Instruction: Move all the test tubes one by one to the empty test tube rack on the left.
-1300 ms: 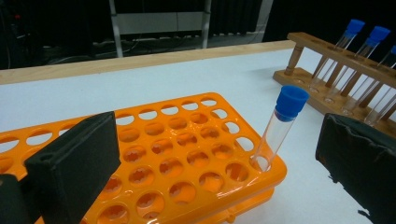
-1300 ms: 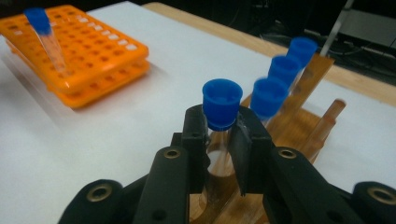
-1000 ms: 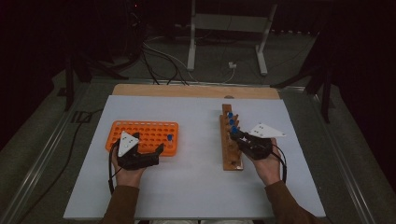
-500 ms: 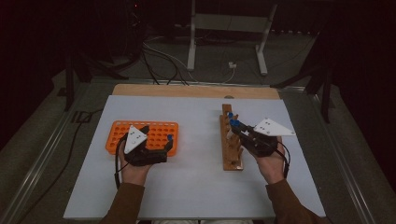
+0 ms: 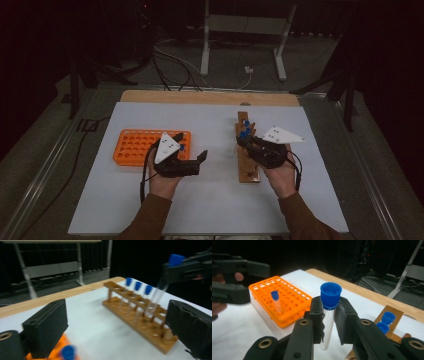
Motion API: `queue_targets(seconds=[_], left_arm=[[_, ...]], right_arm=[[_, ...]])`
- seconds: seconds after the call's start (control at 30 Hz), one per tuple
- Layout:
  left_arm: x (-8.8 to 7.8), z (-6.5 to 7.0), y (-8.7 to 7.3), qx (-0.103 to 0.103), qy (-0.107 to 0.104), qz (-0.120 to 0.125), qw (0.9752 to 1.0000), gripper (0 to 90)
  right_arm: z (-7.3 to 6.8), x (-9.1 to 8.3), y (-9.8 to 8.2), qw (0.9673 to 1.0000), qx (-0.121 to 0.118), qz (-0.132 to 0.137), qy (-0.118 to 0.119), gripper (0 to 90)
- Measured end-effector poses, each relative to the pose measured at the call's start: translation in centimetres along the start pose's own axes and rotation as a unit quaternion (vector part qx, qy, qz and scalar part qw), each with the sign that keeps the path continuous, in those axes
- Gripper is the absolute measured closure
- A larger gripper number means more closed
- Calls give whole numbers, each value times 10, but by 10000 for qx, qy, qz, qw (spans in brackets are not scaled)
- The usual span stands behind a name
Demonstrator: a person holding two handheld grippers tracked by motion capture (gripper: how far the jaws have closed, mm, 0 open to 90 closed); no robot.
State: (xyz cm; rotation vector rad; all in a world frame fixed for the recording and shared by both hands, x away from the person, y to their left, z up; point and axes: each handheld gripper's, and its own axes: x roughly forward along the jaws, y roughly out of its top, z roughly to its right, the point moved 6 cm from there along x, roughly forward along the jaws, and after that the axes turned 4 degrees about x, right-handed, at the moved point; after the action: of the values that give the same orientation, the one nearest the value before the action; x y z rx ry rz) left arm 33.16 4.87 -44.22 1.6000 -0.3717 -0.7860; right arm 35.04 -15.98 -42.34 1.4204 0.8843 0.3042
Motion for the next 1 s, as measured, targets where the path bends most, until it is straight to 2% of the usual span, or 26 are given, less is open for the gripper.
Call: queue_targets(seconds=[0.17, 0.23, 0.33, 0.37, 0.57, 0.67, 0.77, 1.0], left_arm=[[19, 21, -1, 196, -190, -214, 9994, 80], [27, 28, -4, 190, -291, -307, 9989, 98], [36, 37, -8, 228, -378, -371, 9983, 206], [39, 39, -9, 279, -397, -378, 9981, 206], [51, 53, -14, 418, -601, -431, 9964, 484], [53, 56, -15, 520, -607, -422, 9959, 595], [55, 58, -16, 543, -598, -400, 9959, 658], [56, 56, -17, 512, -541, -410, 9964, 747]], right_arm=[[-6, 3, -3, 9999, 11, -82, 81, 766], [-8, 5, -5, 9999, 37, -116, 123, 766], [-10, 8, -9, 9997, 39, -200, 166, 766], [-10, 8, -9, 9997, 39, -200, 166, 766], [-16, 12, -13, 9994, 41, -268, 231, 766], [-19, 13, -14, 9992, 35, -295, 265, 766], [-20, 14, -16, 9991, 38, -306, 303, 765], [-23, 17, -19, 9986, 4, -373, 367, 765]])
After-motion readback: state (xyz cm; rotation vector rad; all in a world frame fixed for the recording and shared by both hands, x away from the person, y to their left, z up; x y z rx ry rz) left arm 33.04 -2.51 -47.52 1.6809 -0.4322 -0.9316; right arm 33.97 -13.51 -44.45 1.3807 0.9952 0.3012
